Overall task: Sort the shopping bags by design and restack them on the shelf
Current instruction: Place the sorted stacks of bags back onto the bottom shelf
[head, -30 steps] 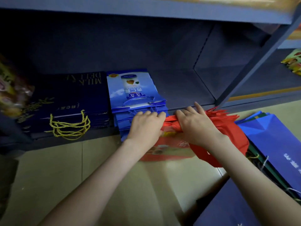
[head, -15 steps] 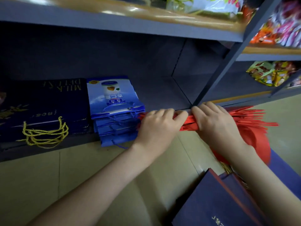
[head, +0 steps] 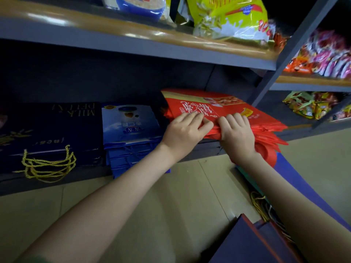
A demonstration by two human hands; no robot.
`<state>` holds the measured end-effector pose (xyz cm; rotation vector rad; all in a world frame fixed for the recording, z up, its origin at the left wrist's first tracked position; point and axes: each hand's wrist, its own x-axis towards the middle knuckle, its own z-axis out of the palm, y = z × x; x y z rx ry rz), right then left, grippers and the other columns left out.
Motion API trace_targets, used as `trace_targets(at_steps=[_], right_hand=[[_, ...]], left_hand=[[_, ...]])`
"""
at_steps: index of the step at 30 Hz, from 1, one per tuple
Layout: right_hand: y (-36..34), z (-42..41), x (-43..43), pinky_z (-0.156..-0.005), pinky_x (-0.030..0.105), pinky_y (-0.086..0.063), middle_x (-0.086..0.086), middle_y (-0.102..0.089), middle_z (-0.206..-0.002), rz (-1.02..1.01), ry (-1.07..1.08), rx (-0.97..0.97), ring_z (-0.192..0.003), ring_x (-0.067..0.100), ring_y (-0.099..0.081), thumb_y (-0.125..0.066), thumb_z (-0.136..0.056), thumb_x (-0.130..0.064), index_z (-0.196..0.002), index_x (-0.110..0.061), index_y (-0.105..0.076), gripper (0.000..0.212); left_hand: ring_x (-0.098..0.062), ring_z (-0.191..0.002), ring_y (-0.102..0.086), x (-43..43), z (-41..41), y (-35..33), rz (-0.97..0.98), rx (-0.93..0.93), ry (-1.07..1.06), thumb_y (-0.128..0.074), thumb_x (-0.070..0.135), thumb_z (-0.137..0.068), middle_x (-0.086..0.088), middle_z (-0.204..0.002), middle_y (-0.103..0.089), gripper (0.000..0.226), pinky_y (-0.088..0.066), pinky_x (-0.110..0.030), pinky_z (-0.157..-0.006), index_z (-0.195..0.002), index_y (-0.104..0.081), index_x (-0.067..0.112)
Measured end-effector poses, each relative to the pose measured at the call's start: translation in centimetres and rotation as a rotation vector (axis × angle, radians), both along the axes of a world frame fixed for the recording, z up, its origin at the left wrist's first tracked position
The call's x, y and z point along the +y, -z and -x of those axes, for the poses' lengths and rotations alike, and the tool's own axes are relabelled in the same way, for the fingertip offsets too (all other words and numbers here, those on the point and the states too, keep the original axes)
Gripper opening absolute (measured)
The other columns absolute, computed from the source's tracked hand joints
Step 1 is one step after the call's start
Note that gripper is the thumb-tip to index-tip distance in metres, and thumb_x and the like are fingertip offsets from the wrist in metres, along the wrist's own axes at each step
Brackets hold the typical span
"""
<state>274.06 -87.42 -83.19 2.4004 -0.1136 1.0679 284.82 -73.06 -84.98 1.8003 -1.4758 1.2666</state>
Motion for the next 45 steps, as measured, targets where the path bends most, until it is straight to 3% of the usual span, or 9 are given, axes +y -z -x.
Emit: trace_targets(at_steps=[11, 19, 24, 27, 30, 35, 38, 41, 45], right_hand=[[12.4, -5.7, -2.6, -0.069, 0.036, -0.035, 0.009, -0.053, -0.078, -0.195, -0.024, 0.211, -0.074, 0.03, -0.052, -0.052, -0.079, -0.004, -0.093, -0.011, -0.044, 0.018], [15.9, -9.4, -6.8, -0.062, 0.04, -0.051, 0.01, -0.062, -0.093, -0.388, 0.254, 0.515, -0.084, 0.033, -0.061, -0.085, -0.047, -0.001, -0.112, -0.007, -0.059, 0.07], [18.1, -11.8, -9.8, -0.086, 0.044, -0.048, 0.011, -0.053, -0.129, -0.441, 0.376, 0.663, -0.112, 0.032, -0.053, -0.075, -0.076, -0.023, -0.14, -0.013, -0.041, 0.074], [20.1, -10.9, -10.3, -0.087, 0.051, -0.049, 0.014, -0.055, -0.129, -0.541, 0.393, 0.743, -0.112, 0.036, -0.056, -0.084, -0.056, -0.05, -0.139, -0.011, -0.045, 0.1], [21.7, -7.2, -8.4, -0.104, 0.057, -0.031, 0.013, -0.04, -0.147, -0.626, 0.328, 0.662, -0.134, 0.035, -0.038, -0.075, -0.06, -0.054, -0.147, -0.015, -0.031, 0.106], [26.0, 6.6, -2.4, -0.11, 0.053, -0.014, 0.012, -0.031, -0.151, -0.745, 0.316, 0.663, -0.14, 0.03, -0.023, -0.042, -0.083, -0.054, -0.149, -0.018, -0.019, 0.078], [28.1, 17.3, 0.8, -0.111, 0.053, -0.008, 0.008, -0.03, -0.153, -0.751, 0.313, 0.891, -0.146, 0.023, -0.006, -0.017, -0.097, -0.052, -0.151, -0.024, -0.012, 0.061], [26.5, 23.6, 2.8, -0.112, 0.049, 0.0, 0.007, -0.037, -0.149, -0.884, 0.45, 0.998, -0.145, 0.021, -0.007, -0.008, -0.099, -0.052, -0.149, -0.023, -0.022, 0.059], [23.9, 28.3, 5.8, -0.112, 0.053, -0.002, 0.005, -0.026, -0.154, -0.992, 0.49, 1.074, -0.142, 0.024, -0.013, -0.017, -0.091, -0.067, -0.151, -0.025, -0.017, 0.073]], left_hand=[[-0.025, -0.085, -0.066, -2.3, -5.0, 10.3, -0.371, 0.099, -0.111, -0.041, 0.004, -0.087, -0.011, -0.092, -0.069, 0.018, -0.053, -0.035, -0.076, -0.094, -0.058, 0.009], [-0.026, -0.089, -0.062, -7.8, -6.7, 14.2, -0.741, 0.29, -0.334, -0.026, 0.01, -0.084, -0.01, -0.1, -0.067, 0.035, -0.048, -0.035, -0.081, -0.106, -0.053, 0.009], [-0.023, -0.107, -0.058, -10.7, -8.4, 15.7, -0.857, 0.245, -0.368, -0.015, 0.014, -0.083, -0.01, -0.119, -0.062, 0.056, -0.044, -0.035, -0.093, -0.12, -0.056, 0.014], [-0.032, -0.135, -0.033, -11.2, -8.7, 17.4, -1.042, 0.278, -0.334, -0.025, 0.023, -0.097, -0.02, -0.148, -0.031, 0.049, -0.023, -0.042, -0.112, -0.142, -0.028, 0.006], [-0.032, -0.144, -0.012, -10.5, -7.5, 17.6, -1.094, 0.263, -0.409, -0.035, 0.048, -0.095, -0.018, -0.157, -0.01, 0.073, -0.001, -0.048, -0.116, -0.15, -0.01, 0.007], [-0.026, -0.137, -0.035, -8.5, 0.5, 19.5, -0.892, 0.314, -0.114, -0.035, 0.025, -0.087, -0.011, -0.148, -0.039, 0.054, -0.009, -0.051, -0.114, -0.138, -0.048, 0.015], [-0.025, -0.138, -0.035, -4.5, 7.7, 22.7, -1.14, 0.313, 0.053, -0.051, 0.042, -0.084, -0.008, -0.149, -0.039, 0.059, -0.006, -0.049, -0.113, -0.137, -0.049, 0.018], [-0.028, -0.138, -0.034, 0.3, 14.3, 24.8, -1.357, 0.572, 0.248, -0.053, 0.061, -0.078, -0.011, -0.147, -0.04, 0.071, -0.012, -0.053, -0.113, -0.135, -0.052, 0.02], [-0.029, -0.146, -0.003, 4.4, 21.6, 24.0, -1.613, 0.911, 0.374, -0.042, 0.073, -0.079, -0.014, -0.158, 0.001, 0.103, -0.001, -0.048, -0.117, -0.152, -0.003, 0.013]])
